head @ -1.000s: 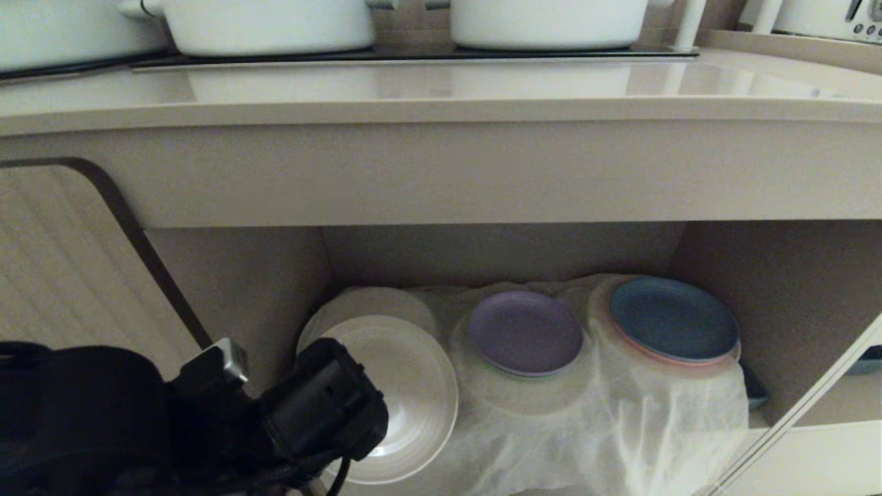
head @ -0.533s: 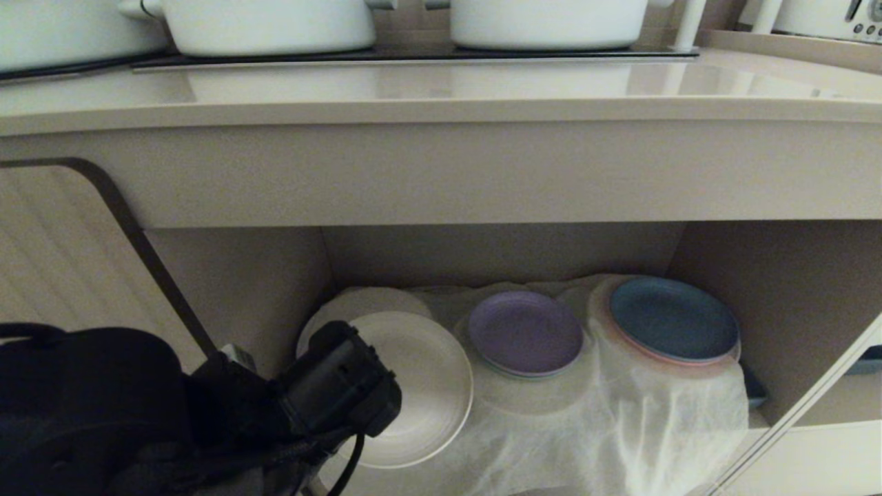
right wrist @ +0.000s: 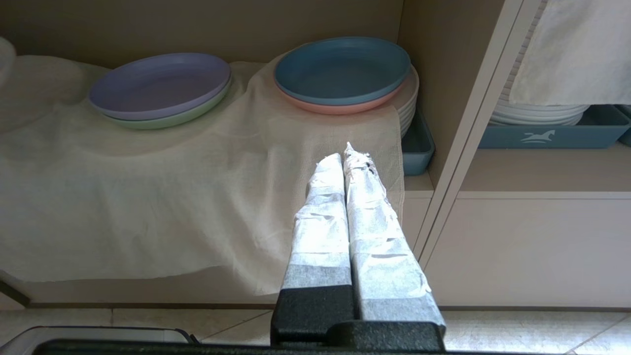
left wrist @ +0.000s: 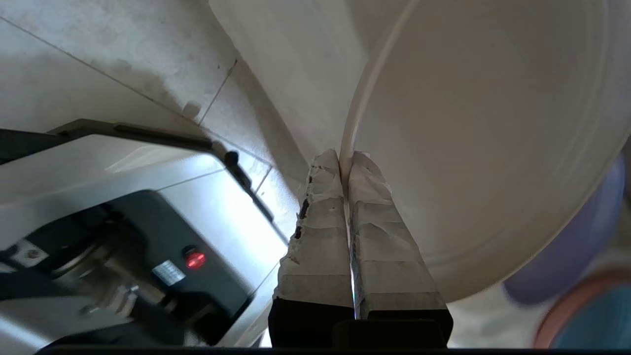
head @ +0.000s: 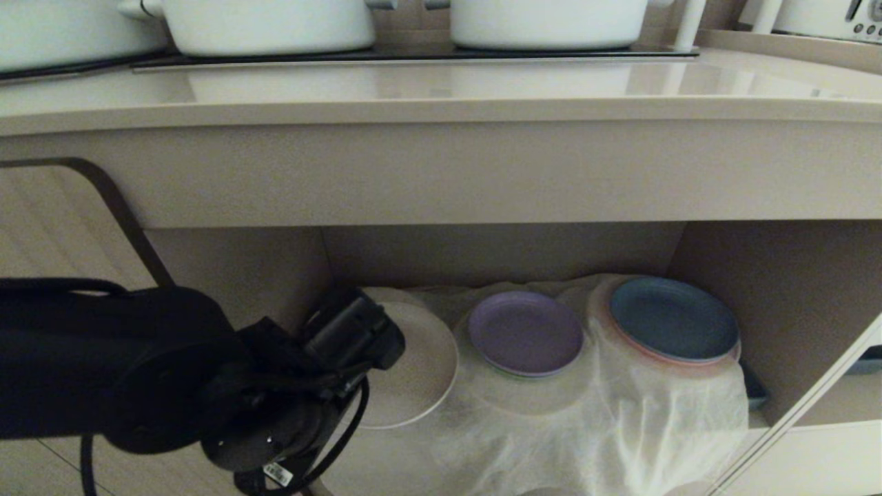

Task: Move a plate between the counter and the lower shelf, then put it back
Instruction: Put the plate in the cupboard

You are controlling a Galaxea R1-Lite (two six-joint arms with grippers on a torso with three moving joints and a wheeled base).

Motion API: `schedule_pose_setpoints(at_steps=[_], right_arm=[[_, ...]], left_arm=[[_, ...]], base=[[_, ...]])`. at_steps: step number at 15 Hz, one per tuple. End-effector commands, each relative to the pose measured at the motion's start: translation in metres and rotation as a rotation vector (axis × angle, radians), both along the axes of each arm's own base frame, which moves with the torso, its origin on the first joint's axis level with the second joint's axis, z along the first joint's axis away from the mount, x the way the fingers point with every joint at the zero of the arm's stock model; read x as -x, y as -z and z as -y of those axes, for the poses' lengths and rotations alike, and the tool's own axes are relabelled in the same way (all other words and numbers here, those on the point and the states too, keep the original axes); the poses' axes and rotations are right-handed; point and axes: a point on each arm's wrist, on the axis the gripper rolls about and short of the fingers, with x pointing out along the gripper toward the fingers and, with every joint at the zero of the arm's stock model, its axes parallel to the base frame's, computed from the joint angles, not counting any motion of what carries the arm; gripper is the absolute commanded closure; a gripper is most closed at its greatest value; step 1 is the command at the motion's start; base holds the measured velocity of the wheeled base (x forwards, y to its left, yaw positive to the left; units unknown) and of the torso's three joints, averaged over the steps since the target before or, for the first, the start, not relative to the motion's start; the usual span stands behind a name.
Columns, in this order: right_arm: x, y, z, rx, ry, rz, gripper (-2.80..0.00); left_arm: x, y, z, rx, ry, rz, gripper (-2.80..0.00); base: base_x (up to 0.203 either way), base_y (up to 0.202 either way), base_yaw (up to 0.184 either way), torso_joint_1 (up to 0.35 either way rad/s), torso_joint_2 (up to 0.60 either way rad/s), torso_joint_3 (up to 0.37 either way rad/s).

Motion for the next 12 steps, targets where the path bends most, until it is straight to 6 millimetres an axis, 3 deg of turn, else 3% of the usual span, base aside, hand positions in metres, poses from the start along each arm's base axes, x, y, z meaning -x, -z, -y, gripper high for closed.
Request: schedule_pose_setpoints(at_steps=[1,8,12], right_arm=[[0.0,0.0,0.0,-0.001,-0.002,-0.002,0.0],[0.0,0.0,0.0,0.001,-0.002,-0.002,0.0],[0.0,0.0,0.0,0.0,-0.002,-0.002,0.0]], left_arm=[[-0.018,0.012,0.004,-0.008,-0.066,-0.022,0.0],[-0.049,0.027,0.019,0.005,-0.119,-0.038,0.0],[-0.071,0.036,0.012,0.008,-0.198,-0.045,0.0]], base=[[0.0,0.0,0.0,0.0,0.0,0.0],[0.0,0.0,0.0,0.0,0.0,0.0],[0.0,0.0,0.0,0.0,0.0,0.0]])
